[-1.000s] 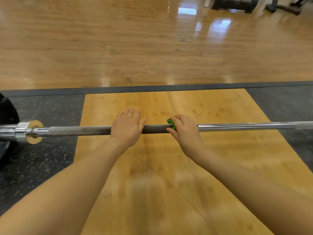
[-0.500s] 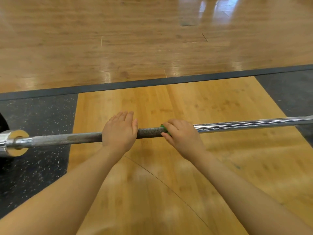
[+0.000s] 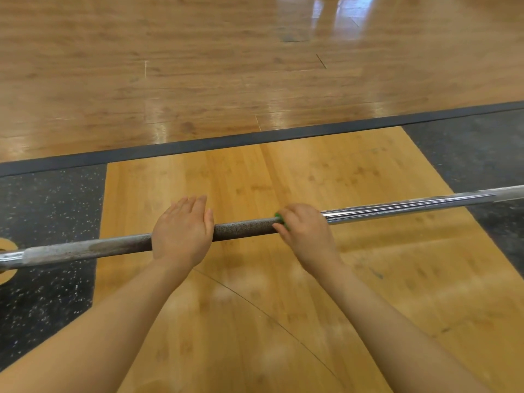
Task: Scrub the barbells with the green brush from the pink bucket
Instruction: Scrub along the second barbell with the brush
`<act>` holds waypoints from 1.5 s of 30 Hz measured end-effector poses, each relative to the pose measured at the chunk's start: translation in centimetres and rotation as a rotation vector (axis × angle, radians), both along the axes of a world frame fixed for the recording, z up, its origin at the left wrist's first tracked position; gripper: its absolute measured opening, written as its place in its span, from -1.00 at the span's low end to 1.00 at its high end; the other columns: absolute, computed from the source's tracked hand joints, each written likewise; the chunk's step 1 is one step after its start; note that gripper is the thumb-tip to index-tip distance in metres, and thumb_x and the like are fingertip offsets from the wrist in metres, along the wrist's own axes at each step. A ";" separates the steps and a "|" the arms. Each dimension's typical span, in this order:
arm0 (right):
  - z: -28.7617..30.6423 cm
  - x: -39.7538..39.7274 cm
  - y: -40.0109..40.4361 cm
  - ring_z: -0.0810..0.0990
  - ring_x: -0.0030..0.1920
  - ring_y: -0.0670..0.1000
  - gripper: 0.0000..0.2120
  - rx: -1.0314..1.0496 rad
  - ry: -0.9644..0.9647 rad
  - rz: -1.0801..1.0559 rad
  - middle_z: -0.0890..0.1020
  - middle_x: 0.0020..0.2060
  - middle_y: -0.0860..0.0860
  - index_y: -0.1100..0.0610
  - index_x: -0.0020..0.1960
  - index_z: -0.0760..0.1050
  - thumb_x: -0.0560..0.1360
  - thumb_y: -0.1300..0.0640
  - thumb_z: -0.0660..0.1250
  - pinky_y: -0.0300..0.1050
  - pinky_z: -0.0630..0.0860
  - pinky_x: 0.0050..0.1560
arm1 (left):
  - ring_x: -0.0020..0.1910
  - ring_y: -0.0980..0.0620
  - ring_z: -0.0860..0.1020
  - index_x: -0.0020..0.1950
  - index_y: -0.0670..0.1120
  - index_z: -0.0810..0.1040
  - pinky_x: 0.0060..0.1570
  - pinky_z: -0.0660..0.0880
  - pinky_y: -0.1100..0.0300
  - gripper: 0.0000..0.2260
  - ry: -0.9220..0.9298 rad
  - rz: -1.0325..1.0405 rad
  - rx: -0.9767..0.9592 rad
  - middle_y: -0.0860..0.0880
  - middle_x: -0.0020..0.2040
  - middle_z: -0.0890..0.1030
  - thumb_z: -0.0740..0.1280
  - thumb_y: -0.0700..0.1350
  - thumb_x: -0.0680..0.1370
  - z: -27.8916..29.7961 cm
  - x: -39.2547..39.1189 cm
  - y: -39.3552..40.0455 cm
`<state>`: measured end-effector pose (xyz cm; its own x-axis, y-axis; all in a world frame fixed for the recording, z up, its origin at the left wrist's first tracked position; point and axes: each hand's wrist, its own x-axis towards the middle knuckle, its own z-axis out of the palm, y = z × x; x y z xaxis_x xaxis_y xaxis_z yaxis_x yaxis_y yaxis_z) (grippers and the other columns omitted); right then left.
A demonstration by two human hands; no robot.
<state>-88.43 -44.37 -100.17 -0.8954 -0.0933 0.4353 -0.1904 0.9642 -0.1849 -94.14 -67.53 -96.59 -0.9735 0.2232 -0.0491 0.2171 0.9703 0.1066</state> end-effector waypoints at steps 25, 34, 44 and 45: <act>2.5 5.1 4.2 0.51 0.04 0.14 -0.64 -0.179 0.089 -0.124 0.59 0.04 0.17 0.30 0.14 0.56 0.58 0.04 0.20 -0.02 0.42 0.08 | 0.21 -0.08 0.46 0.42 -0.08 0.36 0.14 0.34 0.08 -0.61 -0.056 0.038 0.036 -0.07 0.25 0.53 -0.03 0.00 0.67 0.8 2.8 -0.1; 3.7 8.2 4.3 0.46 0.07 0.09 -0.65 -0.193 0.097 -0.115 0.59 0.05 0.19 0.32 0.15 0.55 0.58 0.07 0.19 -0.15 0.33 0.14 | 0.47 -0.01 0.25 0.50 -0.06 0.25 0.38 0.17 0.11 -0.55 -0.056 0.015 -0.030 -0.05 0.47 0.34 -0.11 0.04 0.66 0.1 5.4 -0.7; 4.4 8.8 2.2 0.46 0.13 0.11 -0.62 -0.203 0.062 -0.094 0.58 0.10 0.20 0.33 0.18 0.54 0.58 0.06 0.19 0.05 0.44 0.11 | 0.50 -0.03 0.22 0.50 -0.05 0.28 0.45 0.12 0.08 -0.38 -0.062 0.000 -0.011 -0.12 0.50 0.28 -0.30 0.09 0.58 -0.5 9.7 -1.3; 4.3 9.1 1.9 0.46 0.13 0.11 -0.62 -0.214 0.049 -0.089 0.58 0.11 0.19 0.32 0.19 0.54 0.57 0.06 0.19 0.07 0.45 0.11 | 0.49 -0.04 0.24 0.49 -0.06 0.30 0.44 0.14 0.07 -0.35 -0.066 -0.007 -0.008 -0.13 0.49 0.30 -0.31 0.11 0.56 -0.6 10.1 -1.4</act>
